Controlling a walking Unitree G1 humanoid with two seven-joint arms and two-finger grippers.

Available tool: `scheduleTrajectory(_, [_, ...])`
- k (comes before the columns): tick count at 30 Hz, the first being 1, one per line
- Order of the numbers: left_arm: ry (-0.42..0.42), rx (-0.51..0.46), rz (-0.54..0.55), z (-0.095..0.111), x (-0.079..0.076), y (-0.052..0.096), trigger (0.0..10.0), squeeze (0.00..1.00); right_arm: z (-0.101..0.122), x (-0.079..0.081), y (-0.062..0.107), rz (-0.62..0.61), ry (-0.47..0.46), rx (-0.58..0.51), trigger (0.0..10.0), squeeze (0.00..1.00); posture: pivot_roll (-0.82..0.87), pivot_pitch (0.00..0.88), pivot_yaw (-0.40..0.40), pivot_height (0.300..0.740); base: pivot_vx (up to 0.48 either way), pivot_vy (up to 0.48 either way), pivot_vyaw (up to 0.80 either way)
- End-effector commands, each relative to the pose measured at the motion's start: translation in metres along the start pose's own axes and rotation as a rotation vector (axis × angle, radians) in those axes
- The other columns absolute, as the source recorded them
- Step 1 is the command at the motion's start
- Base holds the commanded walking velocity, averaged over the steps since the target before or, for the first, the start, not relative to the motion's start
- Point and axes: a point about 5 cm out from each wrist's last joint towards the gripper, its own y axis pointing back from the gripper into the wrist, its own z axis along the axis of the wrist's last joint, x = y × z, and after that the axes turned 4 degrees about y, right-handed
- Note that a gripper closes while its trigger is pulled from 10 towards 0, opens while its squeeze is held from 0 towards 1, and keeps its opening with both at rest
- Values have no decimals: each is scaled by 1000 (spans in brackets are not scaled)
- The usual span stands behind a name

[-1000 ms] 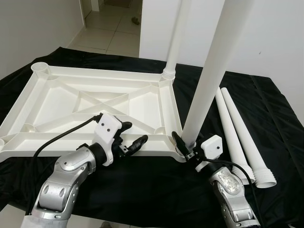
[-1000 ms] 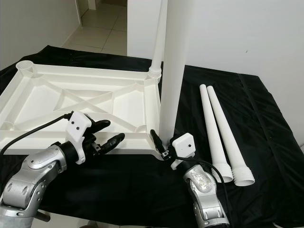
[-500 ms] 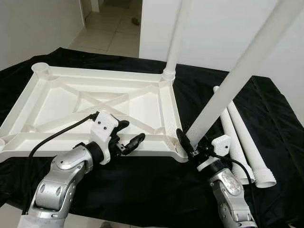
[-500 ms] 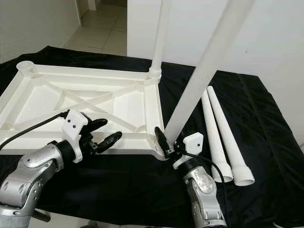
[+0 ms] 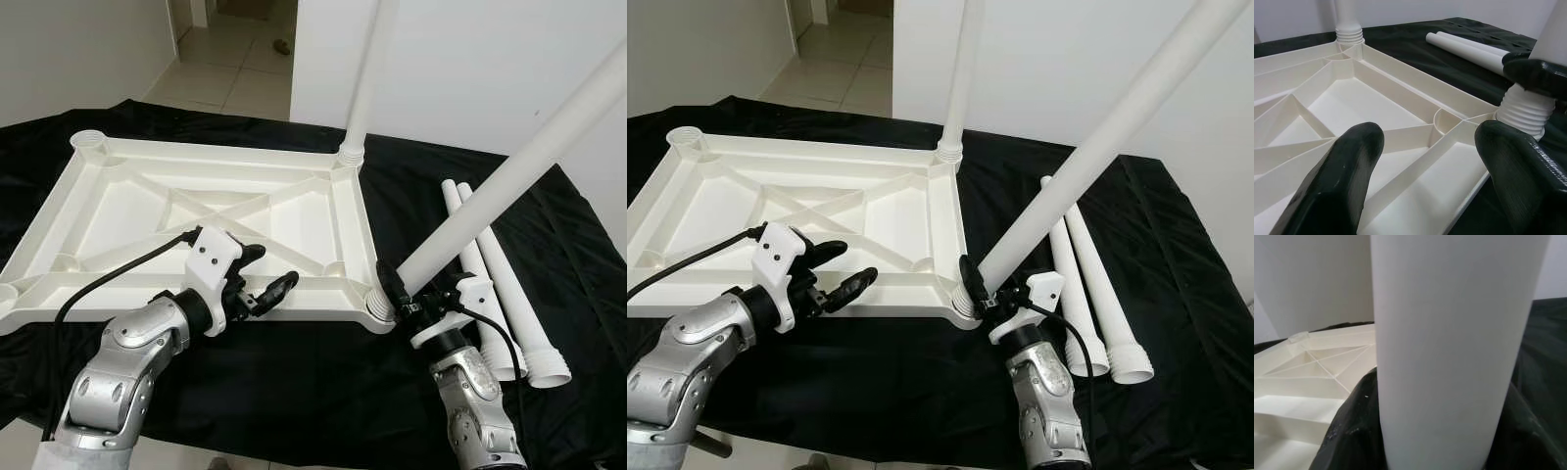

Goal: Building children table

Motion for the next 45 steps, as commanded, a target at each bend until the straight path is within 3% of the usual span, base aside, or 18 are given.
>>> scheduleTrajectory(1, [-7, -7, 48, 4, 3, 0, 10000, 0, -25, -13, 18, -69, 26, 157, 10000, 0, 186, 82, -53, 740, 0, 0, 0])
scheduleTrajectory(9, [-16, -16, 60, 8, 6, 2, 10000, 0, -31, -5, 25, 61, 203, 198, 10000, 0, 190, 79, -54, 740, 0, 0, 0])
scheduleTrajectory(22, [-24, -20, 72, 10, 9, 4, 10000, 0, -37, -9, 31, 86, 264, 237, 10000, 0, 189, 81, -51, 740, 0, 0, 0])
scheduleTrajectory(28, [-28, -22, 76, 12, 11, 4, 10000, 0, -36, -8, 34, 148, 380, 212, 10000, 0, 190, 82, -48, 740, 0, 0, 0])
scheduleTrajectory(32, [-30, -24, 78, 12, 11, 5, 10000, 0, -33, -10, 37, 126, 434, 171, 10000, 0, 191, 84, -46, 740, 0, 0, 0])
scheduleTrajectory(36, [-32, -21, 75, 13, 12, 6, 10000, 0, -33, -17, 41, 27, 441, 149, 10000, 0, 191, 87, -37, 740, 0, 0, 0])
scheduleTrajectory(42, [-34, -19, 72, 13, 12, 7, 10000, 0, -35, -19, 43, -6, 426, 155, 10000, 0, 191, 90, -32, 740, 0, 0, 0])
scheduleTrajectory(45, [-39, -17, 68, 14, 13, 6, 10000, 0, -38, -23, 41, -62, 328, 166, 10000, 0, 193, 90, -26, 740, 0, 0, 0])
